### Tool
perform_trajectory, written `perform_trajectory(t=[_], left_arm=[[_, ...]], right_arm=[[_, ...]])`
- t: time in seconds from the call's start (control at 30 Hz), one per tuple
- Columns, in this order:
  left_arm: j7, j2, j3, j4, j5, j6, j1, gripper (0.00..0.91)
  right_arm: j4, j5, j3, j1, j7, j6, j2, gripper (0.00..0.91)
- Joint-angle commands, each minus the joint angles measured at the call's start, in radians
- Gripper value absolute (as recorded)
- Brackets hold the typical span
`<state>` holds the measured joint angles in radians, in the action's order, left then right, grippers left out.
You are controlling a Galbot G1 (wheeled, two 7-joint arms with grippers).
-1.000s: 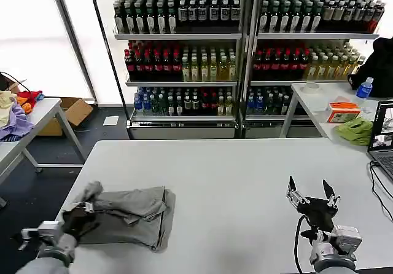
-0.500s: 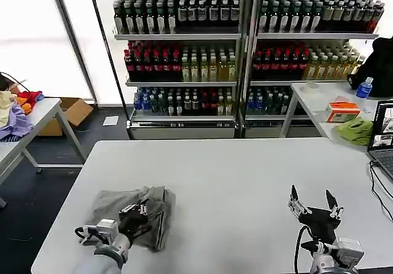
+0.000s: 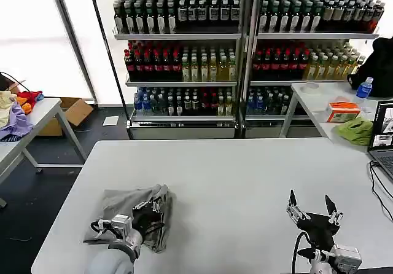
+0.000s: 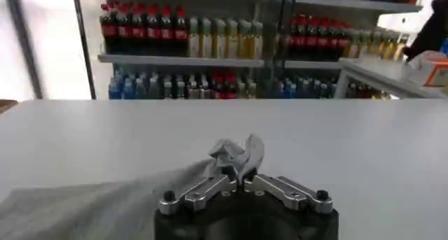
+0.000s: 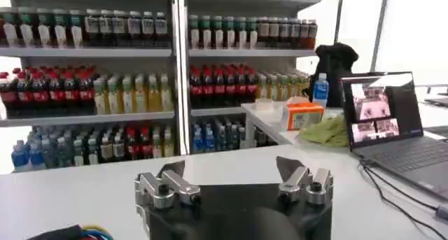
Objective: Fold and organize the clothes.
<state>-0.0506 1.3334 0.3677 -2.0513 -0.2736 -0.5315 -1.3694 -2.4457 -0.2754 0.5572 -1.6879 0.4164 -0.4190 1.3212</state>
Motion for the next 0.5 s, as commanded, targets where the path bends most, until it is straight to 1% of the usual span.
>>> perform_trajectory(t=[0.03,0.1,0.17,0.2,0.27,0.3,0.37,0.4,0.43,0.5], left_arm=[[0.070,0.013,-0.042,0.069,0.038,0.066,0.002,0.907],[0.071,0.015,-0.052,0.055,-0.044,0.089,-0.004,0.907],[0.071,0.022,-0.051,0.011,-0.190,0.098,-0.001,0.907],[0.067,0.025,-0.047,-0.005,-0.204,0.105,0.000,0.907],[0.035,0.037,-0.017,-0.059,-0.429,0.118,0.012,0.907],[0.020,0.040,-0.005,-0.076,-0.457,0.124,0.014,0.907],[-0.030,0.043,0.049,-0.162,-0.579,0.135,0.019,0.907],[-0.041,0.041,0.069,-0.169,-0.626,0.133,0.022,0.907],[-0.071,0.029,0.102,-0.205,-0.613,0.127,0.027,0.907],[-0.082,0.006,0.147,-0.217,-0.551,0.127,0.026,0.907]], right_arm=[[0.003,0.013,-0.022,0.003,0.001,-0.004,0.004,0.907],[0.008,0.013,-0.027,0.007,0.001,-0.004,0.002,0.907],[0.017,0.013,-0.033,0.013,0.001,-0.003,-0.004,0.907],[0.020,0.012,-0.034,0.014,0.000,-0.002,-0.006,0.907],[0.030,0.011,-0.034,0.021,-0.002,-0.003,-0.012,0.907],[0.032,0.008,-0.033,0.024,-0.003,-0.002,-0.013,0.907],[0.048,0.000,-0.034,0.036,-0.004,-0.003,-0.026,0.907],[0.051,-0.003,-0.035,0.039,-0.005,-0.003,-0.029,0.907],[0.061,-0.007,-0.042,0.050,-0.004,-0.006,-0.034,0.907],[0.069,-0.010,-0.053,0.068,-0.004,-0.009,-0.044,0.907]])
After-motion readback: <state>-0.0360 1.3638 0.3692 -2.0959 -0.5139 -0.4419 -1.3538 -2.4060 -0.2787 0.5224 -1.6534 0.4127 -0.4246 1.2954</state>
